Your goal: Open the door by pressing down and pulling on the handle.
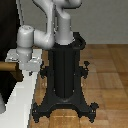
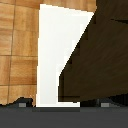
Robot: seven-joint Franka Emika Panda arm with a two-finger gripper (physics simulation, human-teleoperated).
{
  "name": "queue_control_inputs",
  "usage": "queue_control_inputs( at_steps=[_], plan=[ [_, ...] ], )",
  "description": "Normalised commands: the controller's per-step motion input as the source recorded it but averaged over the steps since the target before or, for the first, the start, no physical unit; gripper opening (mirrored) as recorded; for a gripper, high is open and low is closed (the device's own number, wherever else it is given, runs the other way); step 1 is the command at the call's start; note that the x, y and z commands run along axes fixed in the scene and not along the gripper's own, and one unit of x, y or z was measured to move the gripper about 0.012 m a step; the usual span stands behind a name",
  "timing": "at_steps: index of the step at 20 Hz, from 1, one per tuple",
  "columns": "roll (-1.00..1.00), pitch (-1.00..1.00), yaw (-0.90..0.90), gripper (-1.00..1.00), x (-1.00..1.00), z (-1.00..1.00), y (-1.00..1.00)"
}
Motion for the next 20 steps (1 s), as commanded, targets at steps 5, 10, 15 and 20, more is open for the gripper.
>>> queue_control_inputs(
  at_steps=[5,10,15,20],
  plan=[
    [0.0,0.0,0.0,1.0,0.0,0.0,0.4],
    [0.0,0.0,0.0,1.0,0.0,-0.4,0.0],
    [0.0,0.0,0.0,1.0,0.0,-0.2,0.0],
    [0.0,0.0,0.0,1.0,0.0,-0.2,0.4]
  ],
)
